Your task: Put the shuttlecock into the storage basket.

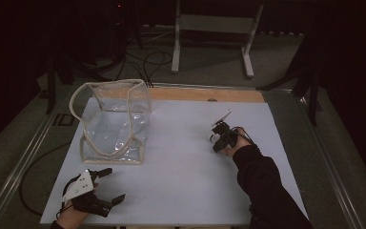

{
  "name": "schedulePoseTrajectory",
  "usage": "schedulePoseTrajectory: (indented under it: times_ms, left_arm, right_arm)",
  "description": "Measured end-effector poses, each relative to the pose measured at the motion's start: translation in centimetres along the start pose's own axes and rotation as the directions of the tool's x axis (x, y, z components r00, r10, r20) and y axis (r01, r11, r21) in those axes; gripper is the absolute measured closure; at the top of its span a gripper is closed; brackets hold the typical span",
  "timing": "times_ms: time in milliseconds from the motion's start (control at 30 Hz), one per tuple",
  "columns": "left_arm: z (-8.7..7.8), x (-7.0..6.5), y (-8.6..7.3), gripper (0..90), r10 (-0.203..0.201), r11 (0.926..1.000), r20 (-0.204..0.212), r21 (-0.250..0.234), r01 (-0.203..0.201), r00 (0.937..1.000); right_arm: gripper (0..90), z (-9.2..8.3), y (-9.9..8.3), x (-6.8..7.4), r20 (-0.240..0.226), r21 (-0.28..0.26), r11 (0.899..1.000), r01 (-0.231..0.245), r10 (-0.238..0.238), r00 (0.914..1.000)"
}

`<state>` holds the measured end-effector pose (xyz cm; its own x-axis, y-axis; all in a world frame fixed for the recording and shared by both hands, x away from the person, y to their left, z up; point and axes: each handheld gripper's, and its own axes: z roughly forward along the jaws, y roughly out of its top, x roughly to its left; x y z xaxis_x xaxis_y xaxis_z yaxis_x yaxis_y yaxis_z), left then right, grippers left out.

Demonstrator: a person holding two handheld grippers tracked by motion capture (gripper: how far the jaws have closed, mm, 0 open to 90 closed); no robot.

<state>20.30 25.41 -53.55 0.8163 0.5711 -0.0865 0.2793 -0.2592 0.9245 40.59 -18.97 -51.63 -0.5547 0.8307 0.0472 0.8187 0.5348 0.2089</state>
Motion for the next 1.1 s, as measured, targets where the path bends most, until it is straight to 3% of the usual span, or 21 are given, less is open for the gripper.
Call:
schedulePoseTrajectory:
  times_ms: [333, 800, 833, 1100]
  left_arm:
    - [0.0, 0.0, 0.0, 0.5, 0.001, 1.0000, 0.002, 0.002, -0.001, 1.0000]
    - [0.0, 0.0, 0.0, 0.5, 0.000, 1.0000, 0.007, -0.002, 0.000, 1.0000]
    - [0.0, 0.0, 0.0, 0.5, 0.000, 1.0000, 0.007, 0.001, 0.000, 1.0000]
    - [0.1, 0.0, 0.0, 0.5, 0.001, 1.0000, 0.004, 0.004, -0.001, 1.0000]
  right_arm:
    - [88.1, -0.1, 0.3, -0.2, -0.002, 0.019, 1.000, 0.020, -0.020, 0.9998]
    - [90.0, -1.3, 0.4, 0.2, 0.016, 0.025, 0.997, 0.074, -0.074, 0.9971]
    - [90.0, -1.7, 0.4, 0.4, 0.009, 0.034, 0.994, 0.101, -0.101, 0.9948]
    - [90.0, -2.4, -0.1, 0.4, -0.049, 0.059, 0.983, 0.172, -0.169, 0.9844]
